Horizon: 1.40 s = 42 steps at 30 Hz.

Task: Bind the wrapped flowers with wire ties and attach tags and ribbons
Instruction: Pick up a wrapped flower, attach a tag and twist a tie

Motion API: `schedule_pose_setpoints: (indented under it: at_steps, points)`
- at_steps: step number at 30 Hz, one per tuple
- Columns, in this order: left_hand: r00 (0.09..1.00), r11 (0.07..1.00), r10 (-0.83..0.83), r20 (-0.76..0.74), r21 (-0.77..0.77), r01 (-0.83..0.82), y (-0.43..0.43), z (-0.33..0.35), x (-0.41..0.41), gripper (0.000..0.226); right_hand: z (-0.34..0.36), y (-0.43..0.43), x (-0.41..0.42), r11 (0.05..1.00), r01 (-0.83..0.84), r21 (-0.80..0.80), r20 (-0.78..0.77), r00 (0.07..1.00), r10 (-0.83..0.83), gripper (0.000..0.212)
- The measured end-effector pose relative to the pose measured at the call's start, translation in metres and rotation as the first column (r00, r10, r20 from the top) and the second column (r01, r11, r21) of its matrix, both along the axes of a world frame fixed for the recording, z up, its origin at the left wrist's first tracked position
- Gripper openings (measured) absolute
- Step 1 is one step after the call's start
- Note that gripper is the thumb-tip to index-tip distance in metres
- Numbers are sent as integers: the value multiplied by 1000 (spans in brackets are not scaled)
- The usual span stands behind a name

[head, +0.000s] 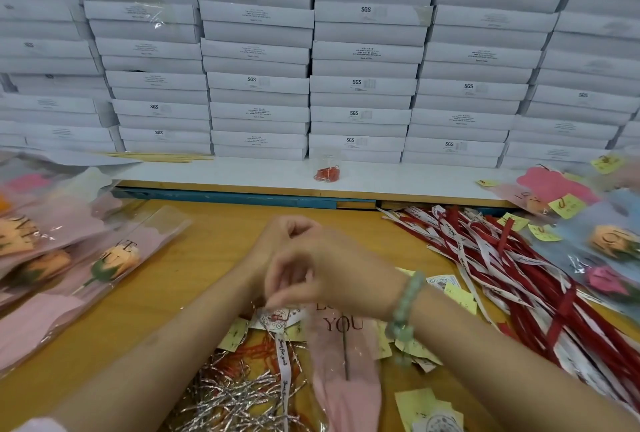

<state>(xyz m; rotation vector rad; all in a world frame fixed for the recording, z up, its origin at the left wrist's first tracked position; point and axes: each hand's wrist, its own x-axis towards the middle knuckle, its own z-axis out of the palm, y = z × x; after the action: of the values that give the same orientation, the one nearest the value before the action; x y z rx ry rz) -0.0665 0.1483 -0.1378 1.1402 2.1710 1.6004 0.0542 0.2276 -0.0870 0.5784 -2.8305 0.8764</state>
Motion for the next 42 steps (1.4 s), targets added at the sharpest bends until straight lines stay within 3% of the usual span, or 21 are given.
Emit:
schedule_pose_setpoints:
  at_steps: [2, 5, 12, 19, 24, 33, 42]
  points:
    - [999, 1000, 24, -31, 1, -24, 0, -1, 2, 16, 9, 24, -4, 982, 154, -111, -62, 985, -161, 4]
    - [997, 999, 42, 57, 22, -43, 4, -3, 4, 10, 9, 61, -13, 919, 327, -218, -62, 936, -348, 11]
    - [997, 999, 29, 70, 34, -31, 7, -4, 4, 17, -22, 89, -27, 833, 480, -277, 42, 872, -488, 13]
    - [993, 995, 83, 89, 43, -87, 7, -3, 7, 11, -33, 87, -30, 815, 483, -320, 30, 865, -501, 16]
    - [994, 994, 77, 81, 66, -82, 6, -2, 8, 12, -35, 87, -25, 855, 409, -320, 219, 910, -353, 14]
    - [997, 997, 71, 8, 38, -71, 6, -1, 12, 17, -39, 90, -30, 838, 411, -360, 164, 912, -377, 13]
    - [992, 996, 65, 107, 50, -71, 2, -2, 6, 8, -37, 89, -27, 769, 472, -431, 180, 880, -439, 10]
